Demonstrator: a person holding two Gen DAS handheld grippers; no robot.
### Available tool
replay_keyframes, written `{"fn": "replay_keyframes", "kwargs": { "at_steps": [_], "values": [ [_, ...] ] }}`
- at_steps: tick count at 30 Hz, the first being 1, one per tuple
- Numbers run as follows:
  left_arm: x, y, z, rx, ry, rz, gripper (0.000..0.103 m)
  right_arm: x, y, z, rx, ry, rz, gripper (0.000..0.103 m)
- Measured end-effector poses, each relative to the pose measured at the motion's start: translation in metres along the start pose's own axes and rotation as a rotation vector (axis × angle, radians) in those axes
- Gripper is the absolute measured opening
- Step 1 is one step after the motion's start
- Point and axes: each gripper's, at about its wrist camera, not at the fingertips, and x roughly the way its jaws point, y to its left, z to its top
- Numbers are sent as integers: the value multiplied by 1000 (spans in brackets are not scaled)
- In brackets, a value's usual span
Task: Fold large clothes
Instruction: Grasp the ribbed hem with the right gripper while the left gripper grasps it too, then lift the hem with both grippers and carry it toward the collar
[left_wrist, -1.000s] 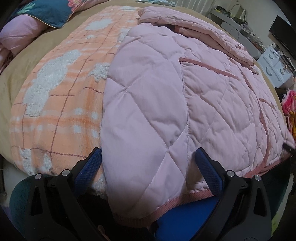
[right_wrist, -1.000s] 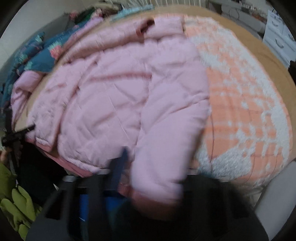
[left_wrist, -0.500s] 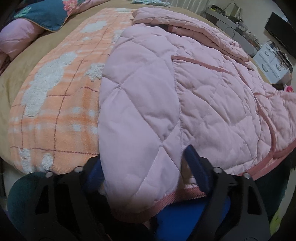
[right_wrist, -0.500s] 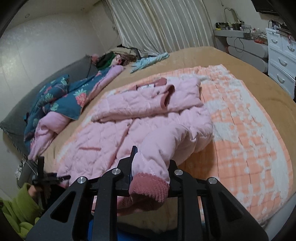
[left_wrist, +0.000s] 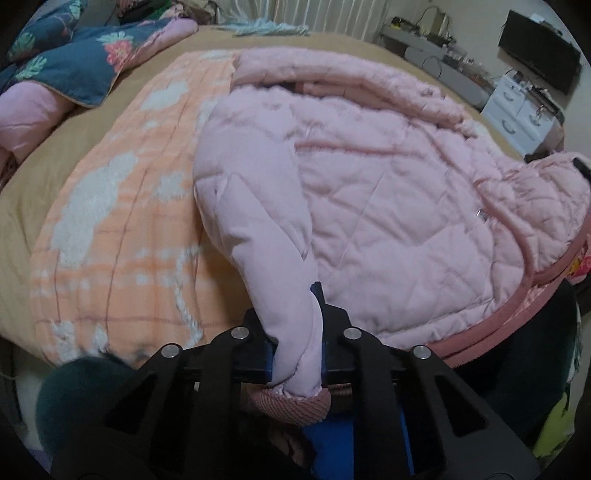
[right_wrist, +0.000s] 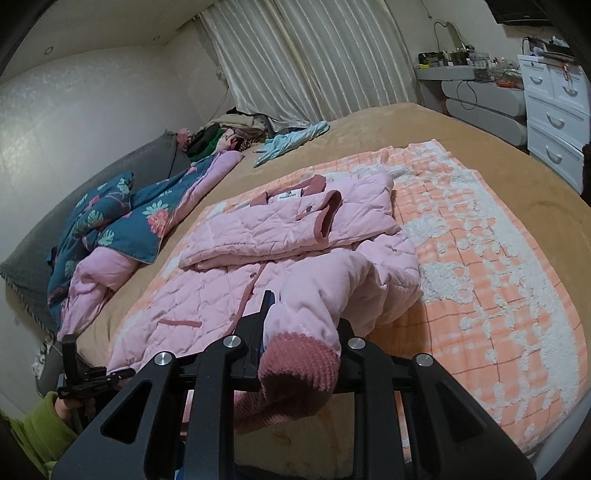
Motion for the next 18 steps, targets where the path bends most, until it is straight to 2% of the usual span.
{"fn": "replay_keyframes", "kwargs": {
  "at_steps": [3, 11, 18],
  "values": [
    [-11, -2, 10, 9, -49, -8, 8, 0, 5, 3, -29, -16, -60, 20],
    [-34, -11, 54, 25, -180, -30, 7, 0, 13, 17, -26, -58, -57, 20],
    [-46, -10, 86, 13, -258, -53, 7, -5, 14, 34, -17, -88, -69, 20]
  ]
}}
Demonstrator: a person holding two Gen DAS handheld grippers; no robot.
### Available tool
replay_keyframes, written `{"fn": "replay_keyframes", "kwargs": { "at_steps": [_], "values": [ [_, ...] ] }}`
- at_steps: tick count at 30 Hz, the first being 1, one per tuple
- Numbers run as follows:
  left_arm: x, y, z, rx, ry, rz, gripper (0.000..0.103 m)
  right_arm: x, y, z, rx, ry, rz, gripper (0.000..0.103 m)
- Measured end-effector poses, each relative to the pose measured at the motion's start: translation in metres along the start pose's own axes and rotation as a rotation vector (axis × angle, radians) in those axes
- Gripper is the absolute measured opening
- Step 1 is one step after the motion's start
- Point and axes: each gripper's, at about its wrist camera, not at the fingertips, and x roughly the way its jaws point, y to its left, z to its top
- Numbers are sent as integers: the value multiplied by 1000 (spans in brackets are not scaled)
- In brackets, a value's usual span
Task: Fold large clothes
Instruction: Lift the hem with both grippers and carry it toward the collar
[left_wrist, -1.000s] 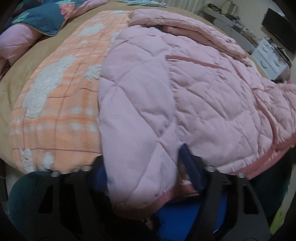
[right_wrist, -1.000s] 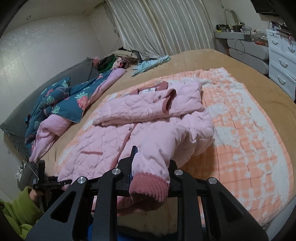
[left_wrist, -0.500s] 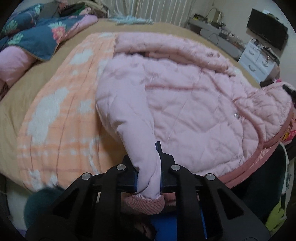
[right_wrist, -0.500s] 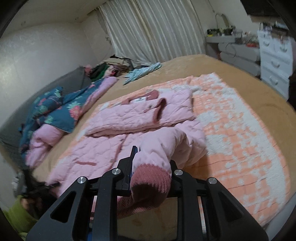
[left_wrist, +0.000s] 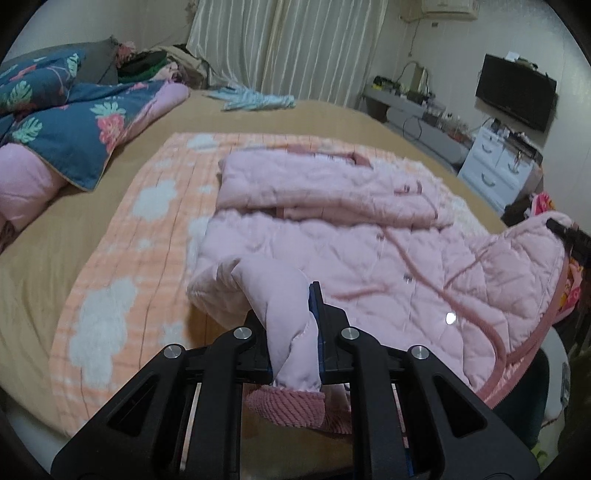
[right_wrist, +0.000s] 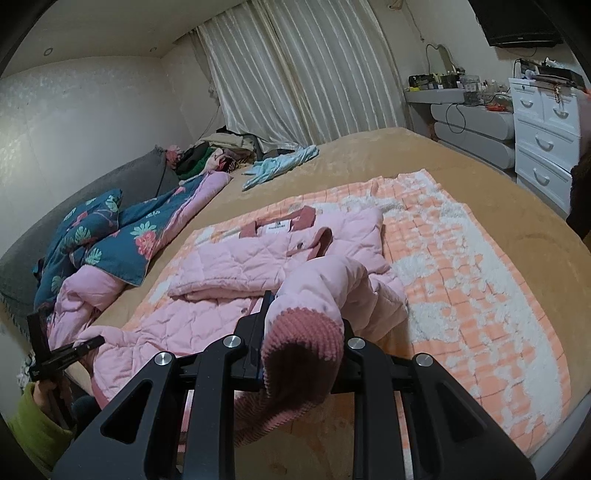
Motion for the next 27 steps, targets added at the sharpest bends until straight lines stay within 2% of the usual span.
{"fn": "replay_keyframes", "kwargs": {
  "at_steps": [15, 27],
  "values": [
    [-18, 3, 77, -23, -153, -18, 7, -10, 0, 48, 18, -69, -27, 20],
    [-14, 3, 116, -17, -188, -1, 8, 3, 9, 89, -1, -98, -43, 19]
  ]
}}
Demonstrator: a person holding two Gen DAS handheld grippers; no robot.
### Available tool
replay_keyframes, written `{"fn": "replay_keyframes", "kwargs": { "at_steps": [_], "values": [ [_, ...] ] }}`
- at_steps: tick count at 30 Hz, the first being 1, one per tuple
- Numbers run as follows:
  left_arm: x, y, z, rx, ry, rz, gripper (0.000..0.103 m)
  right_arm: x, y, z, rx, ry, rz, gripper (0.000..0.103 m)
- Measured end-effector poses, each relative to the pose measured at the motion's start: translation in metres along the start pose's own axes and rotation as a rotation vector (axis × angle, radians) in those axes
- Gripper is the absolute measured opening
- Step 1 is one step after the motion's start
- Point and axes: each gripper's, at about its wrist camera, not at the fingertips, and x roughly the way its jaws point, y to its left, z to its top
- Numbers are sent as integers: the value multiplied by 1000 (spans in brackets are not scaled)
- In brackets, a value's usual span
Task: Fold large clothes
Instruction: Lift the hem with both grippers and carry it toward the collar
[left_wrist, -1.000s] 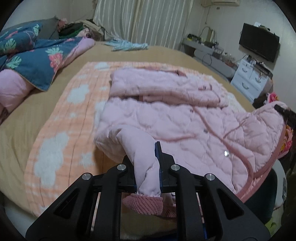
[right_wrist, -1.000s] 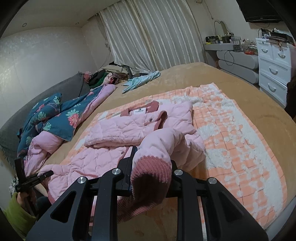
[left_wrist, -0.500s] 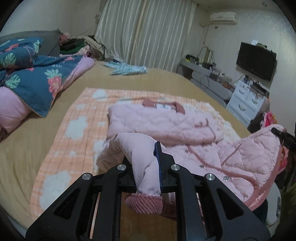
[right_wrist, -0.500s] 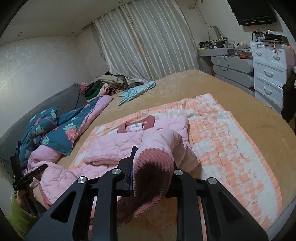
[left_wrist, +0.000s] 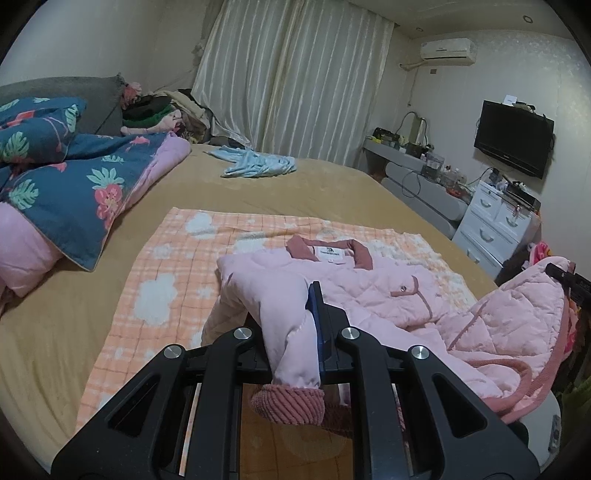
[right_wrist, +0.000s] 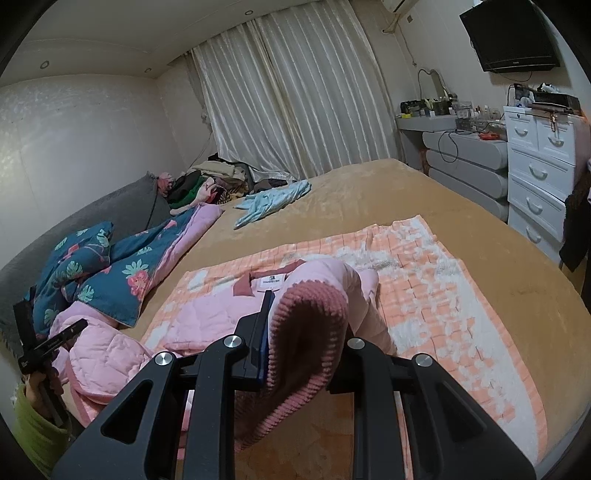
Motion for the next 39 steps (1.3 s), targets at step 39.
{"fn": "replay_keyframes", "kwargs": {
  "at_steps": [39],
  "values": [
    [141, 33, 29, 36, 75, 182, 10, 167, -66, 37, 156, 168, -61, 26]
  ]
}}
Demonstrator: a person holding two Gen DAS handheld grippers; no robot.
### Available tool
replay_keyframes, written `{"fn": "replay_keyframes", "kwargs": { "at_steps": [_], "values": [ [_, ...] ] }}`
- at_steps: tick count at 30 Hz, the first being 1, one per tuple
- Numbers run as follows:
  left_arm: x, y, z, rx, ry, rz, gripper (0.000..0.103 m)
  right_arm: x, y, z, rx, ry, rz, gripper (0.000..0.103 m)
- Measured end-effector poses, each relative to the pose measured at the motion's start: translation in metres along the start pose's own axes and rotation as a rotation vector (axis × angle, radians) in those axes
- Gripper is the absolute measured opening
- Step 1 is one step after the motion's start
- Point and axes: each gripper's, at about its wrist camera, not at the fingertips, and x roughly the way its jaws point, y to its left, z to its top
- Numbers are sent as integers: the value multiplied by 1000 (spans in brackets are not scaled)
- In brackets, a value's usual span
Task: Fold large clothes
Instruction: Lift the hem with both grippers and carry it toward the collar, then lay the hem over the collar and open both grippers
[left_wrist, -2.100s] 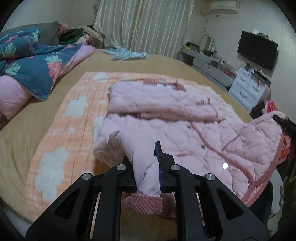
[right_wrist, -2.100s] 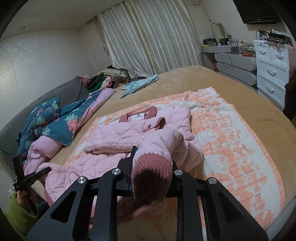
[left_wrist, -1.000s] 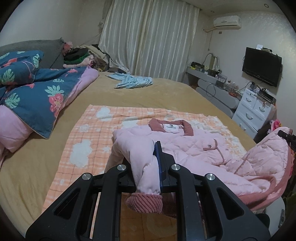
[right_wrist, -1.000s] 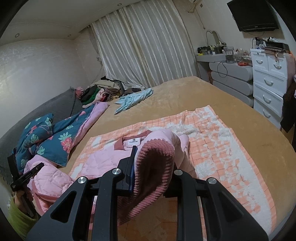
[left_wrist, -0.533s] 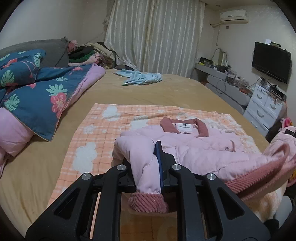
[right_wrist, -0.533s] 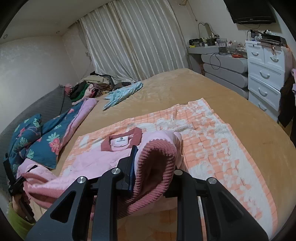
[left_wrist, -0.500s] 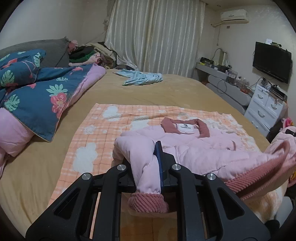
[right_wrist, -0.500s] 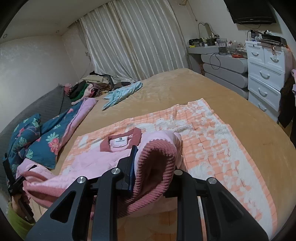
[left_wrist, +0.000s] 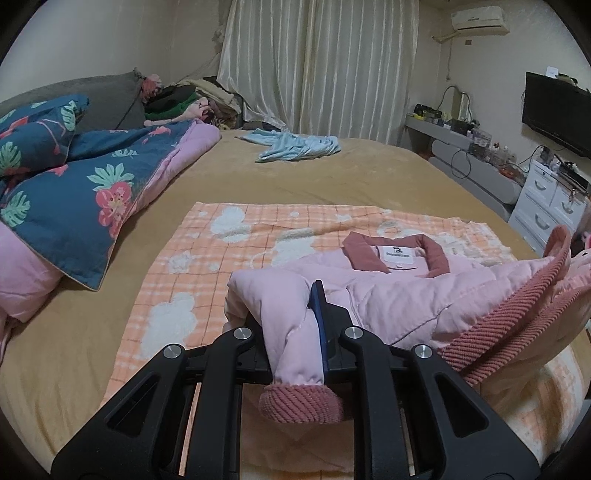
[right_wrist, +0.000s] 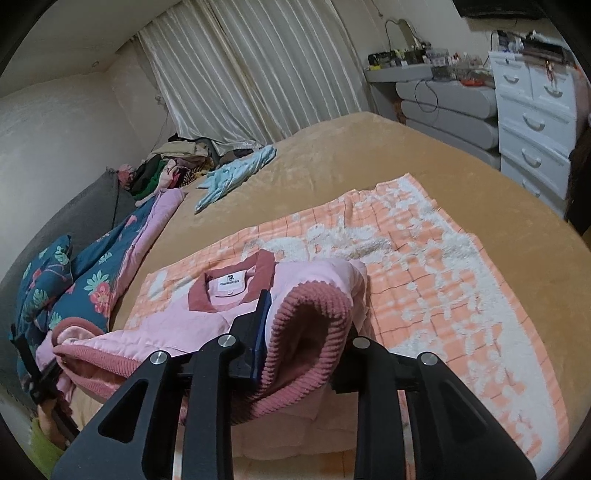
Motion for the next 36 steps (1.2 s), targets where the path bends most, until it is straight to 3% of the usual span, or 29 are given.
{"fn": "replay_keyframes", "kwargs": {
  "at_steps": [5, 7, 8, 9, 13, 16, 23, 28, 31, 32, 33, 34, 36],
  "values": [
    [17, 2, 0, -7, 20, 0, 10, 17, -13, 6, 74, 41, 80, 35],
    [24, 3, 1, -7, 26, 0, 10, 20, -18, 8, 108, 44, 129, 48],
    [26, 3, 0, -8, 29, 0, 10, 19, -21, 8, 128, 33, 160, 66],
    [29, 3, 1, -9, 32, 0, 10, 17, -21, 8, 134, 16, 168, 76],
    [38, 5, 0, -16, 43, -2, 10, 7, -18, 9, 88, -53, 209, 79],
    [45, 5, 0, -14, 48, -1, 10, 7, -13, 4, 15, -71, 172, 84],
    [60, 1, 1, -7, 65, 9, 12, 50, -7, -37, -170, 46, -30, 85],
    [66, 0, 3, -20, 71, 4, 17, 81, -18, -61, -189, 124, -86, 85],
    [62, 2, 6, -55, 71, -41, 31, 86, -22, -67, -179, 123, -89, 86],
    [58, 3, 7, -77, 62, -82, 52, 86, -22, -68, -180, 118, -86, 86],
    [53, 4, 10, -97, 45, -123, 79, 86, -21, -68, -182, 114, -87, 87],
    [48, 4, 13, -99, 23, -128, 85, 85, -21, -69, -187, 109, -90, 87],
    [36, -1, 17, -60, -22, -93, 88, 83, -21, -69, -199, 103, -106, 87]
  ]
}}
